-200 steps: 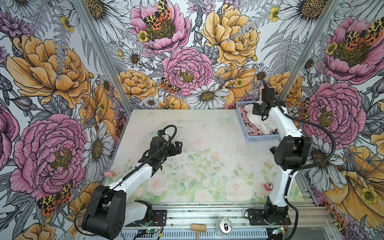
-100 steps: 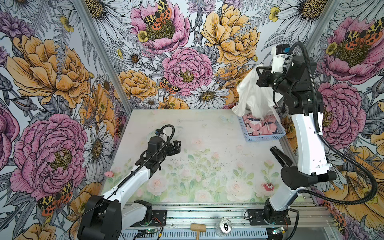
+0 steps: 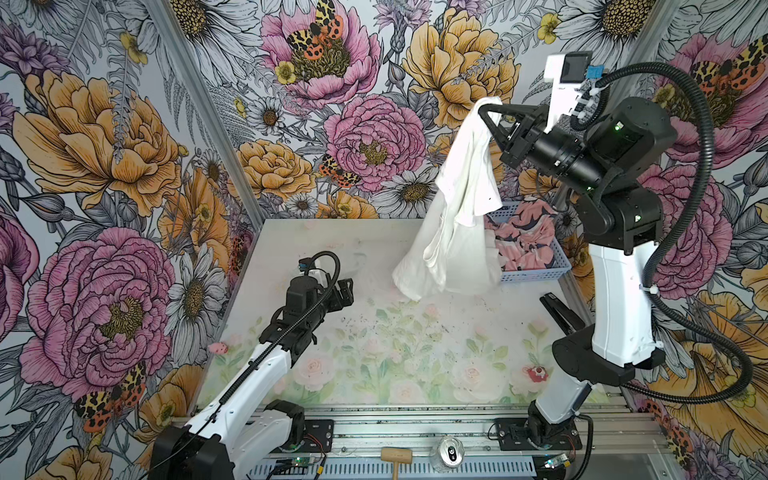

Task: Fold and stack the mixed laundry pile
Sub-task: 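Lift the white T-shirt high out of the basket with the right gripper, then lower the T-shirt onto the table in front of the basket with the right gripper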

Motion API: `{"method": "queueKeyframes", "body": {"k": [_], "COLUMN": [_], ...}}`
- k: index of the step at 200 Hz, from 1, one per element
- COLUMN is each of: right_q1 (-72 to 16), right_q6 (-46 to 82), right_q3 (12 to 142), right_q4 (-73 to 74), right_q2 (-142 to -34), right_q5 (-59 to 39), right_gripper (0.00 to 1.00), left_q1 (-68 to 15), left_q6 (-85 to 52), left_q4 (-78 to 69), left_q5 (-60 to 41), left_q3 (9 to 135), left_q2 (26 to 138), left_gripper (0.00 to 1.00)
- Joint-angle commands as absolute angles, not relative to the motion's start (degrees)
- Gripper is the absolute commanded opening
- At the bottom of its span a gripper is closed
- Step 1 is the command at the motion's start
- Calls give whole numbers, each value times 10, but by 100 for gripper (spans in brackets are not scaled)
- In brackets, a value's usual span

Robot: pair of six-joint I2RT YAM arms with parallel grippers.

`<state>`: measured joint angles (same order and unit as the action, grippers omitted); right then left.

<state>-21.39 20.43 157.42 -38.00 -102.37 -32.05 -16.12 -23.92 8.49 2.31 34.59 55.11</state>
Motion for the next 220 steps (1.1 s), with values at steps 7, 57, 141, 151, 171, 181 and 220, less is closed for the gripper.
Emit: {"method": "queueKeyframes", "body": {"k": [7,57,141,151,171,181,220], "right_q1": [-252,-267,-159,-134,-78,-57,-45], "right_q6": [322,392,302,301,297,295,234], "right_q3": [1602,1632,1100,1038,915,885,880], "right_q4": [-232,-140,-275,-283,-316,-332,-449], "right_q2": [-1085,-1160,-955,-934,-912,-916,-947], "right_q5": [-409,-449,-421,-395,-327,-301,-67], "right_gripper": [0,0,0,0,0,0,33], "left_q1": [-142,-66,-42,-45,-57,-64,-99], "left_q6": [-249,-263,-251,-251,-252,-251,-254], "left_q4": [139,202,193,189,180,176,160], "left_q5": [114,147,97,89,84,82,78], "left_q3": [341,318,310,311,311,311,319], "left_q2": [494,389,407,417,436,446,486], "left_gripper": [99,99,99,99,99,99,99]}}
